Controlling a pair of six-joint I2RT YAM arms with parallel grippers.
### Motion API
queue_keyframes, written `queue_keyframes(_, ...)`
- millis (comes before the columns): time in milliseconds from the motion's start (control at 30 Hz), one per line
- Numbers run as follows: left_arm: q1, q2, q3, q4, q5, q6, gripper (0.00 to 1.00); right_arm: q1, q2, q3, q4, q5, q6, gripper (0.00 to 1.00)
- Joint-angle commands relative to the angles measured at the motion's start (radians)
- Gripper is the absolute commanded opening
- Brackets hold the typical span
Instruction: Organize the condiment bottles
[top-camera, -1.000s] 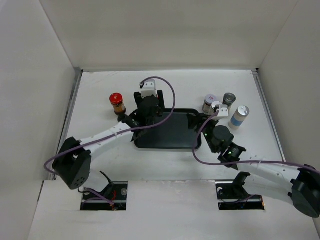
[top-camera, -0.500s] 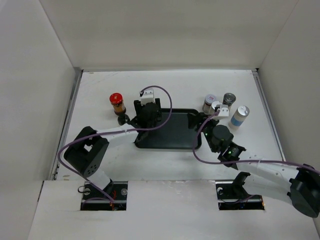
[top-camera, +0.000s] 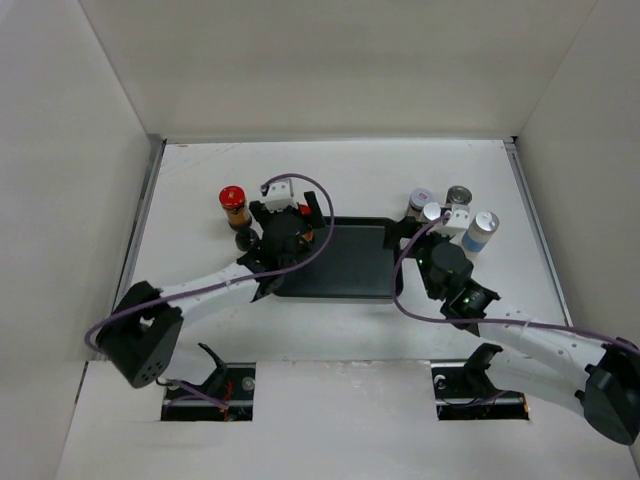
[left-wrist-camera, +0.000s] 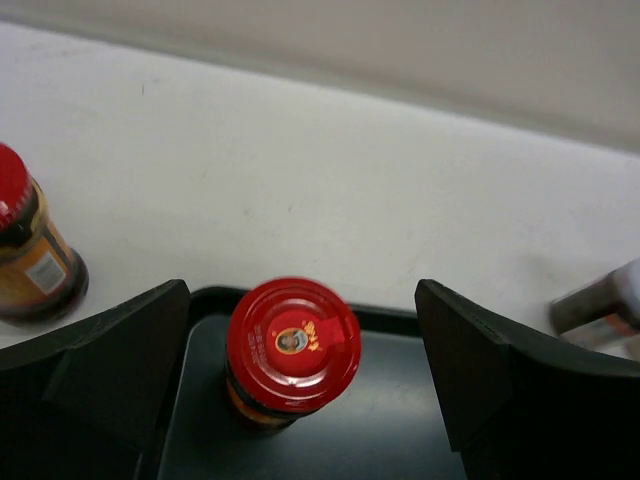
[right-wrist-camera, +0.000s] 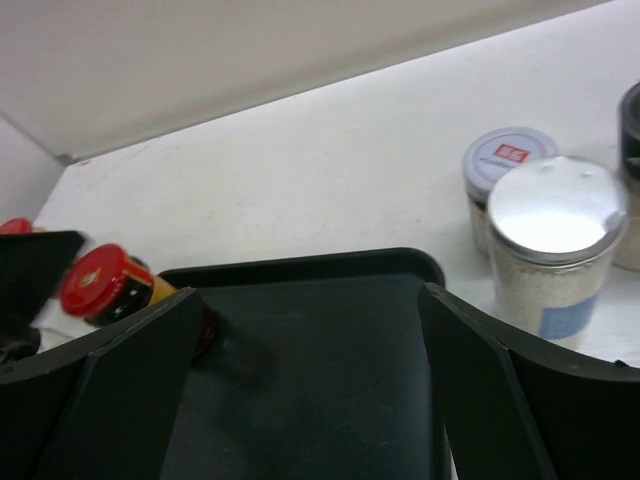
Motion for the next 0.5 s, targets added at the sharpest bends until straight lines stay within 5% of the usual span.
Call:
queue_keyframes(0,0.009,-0.14,-0.004,0.114,0.005,0.026,1.0,-0.039,-0.02,0.093,-0.088,0.098,-0.031,0.97)
queue_keyframes(233,-0.058,-0.322,-0.125,0.188,0.094,0.009,1.0,-0.252,0.067,0.191,-0.218,0.151,-0.094,1.0)
queue_keyframes(467,-0.063,-0.506,-0.338,0.289,0.091,-0.02,1.0,-0.307,0.258,0.288,-0.309,0.042,-0.091,1.0)
